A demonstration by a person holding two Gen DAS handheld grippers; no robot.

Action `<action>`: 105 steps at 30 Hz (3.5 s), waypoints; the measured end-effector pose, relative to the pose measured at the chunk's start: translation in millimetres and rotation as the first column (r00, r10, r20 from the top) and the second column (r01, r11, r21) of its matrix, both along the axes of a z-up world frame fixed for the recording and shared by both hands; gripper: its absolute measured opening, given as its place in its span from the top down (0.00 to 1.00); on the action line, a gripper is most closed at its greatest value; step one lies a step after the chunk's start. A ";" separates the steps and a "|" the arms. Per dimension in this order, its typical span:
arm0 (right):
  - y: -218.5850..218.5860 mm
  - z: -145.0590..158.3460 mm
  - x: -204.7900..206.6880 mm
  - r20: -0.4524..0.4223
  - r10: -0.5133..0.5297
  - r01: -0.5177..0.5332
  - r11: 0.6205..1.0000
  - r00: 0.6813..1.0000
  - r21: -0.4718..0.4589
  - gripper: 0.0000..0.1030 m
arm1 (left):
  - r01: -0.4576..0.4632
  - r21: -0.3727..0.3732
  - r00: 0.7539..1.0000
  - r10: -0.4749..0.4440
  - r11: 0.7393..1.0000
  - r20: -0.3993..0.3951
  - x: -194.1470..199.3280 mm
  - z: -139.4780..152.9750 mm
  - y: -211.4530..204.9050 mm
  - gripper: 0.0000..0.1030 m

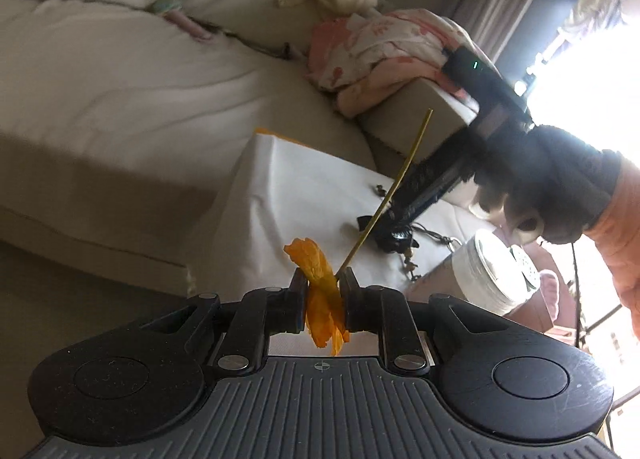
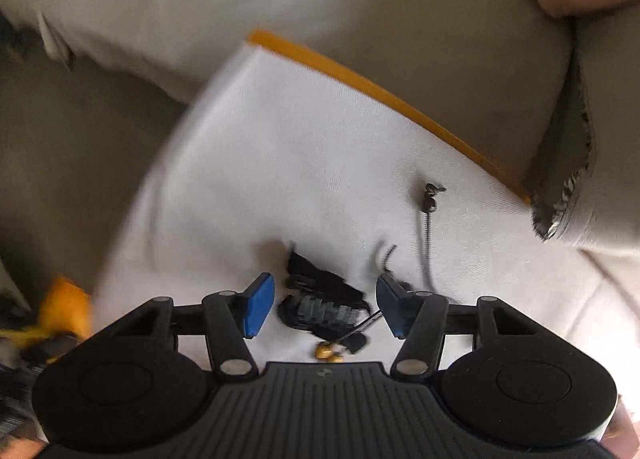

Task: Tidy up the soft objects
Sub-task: 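Lift the orange flower with the left tool while the right tool grasps a black hair clip, then carry the flower and clip into the pink box and open both tools, then lower the right tool onto the brown furry keychain and close it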

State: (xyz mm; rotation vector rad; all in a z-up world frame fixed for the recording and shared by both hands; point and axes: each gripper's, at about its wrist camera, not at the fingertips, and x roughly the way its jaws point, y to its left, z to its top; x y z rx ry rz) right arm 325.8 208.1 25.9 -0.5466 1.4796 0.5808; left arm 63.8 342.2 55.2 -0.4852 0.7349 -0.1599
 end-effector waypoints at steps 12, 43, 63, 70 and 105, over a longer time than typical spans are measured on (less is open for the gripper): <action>-27.6 83.8 -39.0 0.124 0.024 -0.055 0.966 0.992 0.253 0.63 | -0.126 -0.006 0.992 0.126 0.992 0.029 -29.8 19.7 3.2 0.81; -455.6 161.9 -139.1 0.400 -0.575 0.293 0.763 0.713 0.576 0.63 | 0.449 0.067 0.885 -0.433 0.891 -0.171 172.3 20.0 -381.4 0.75; -461.3 137.0 -133.0 0.454 -0.595 0.296 0.766 0.663 0.572 0.63 | 0.504 0.421 0.851 -0.517 0.754 -0.092 168.2 4.9 -428.0 0.74; -465.0 116.3 -123.7 0.320 -0.610 0.309 0.703 0.725 0.640 0.63 | 0.503 0.563 0.781 -0.623 0.656 0.028 142.5 21.3 -432.9 0.73; -288.1 189.0 -101.6 0.295 -0.485 0.166 0.702 0.823 0.692 0.40 | 0.671 0.521 0.713 -0.652 0.528 -0.257 191.0 63.3 -242.7 0.71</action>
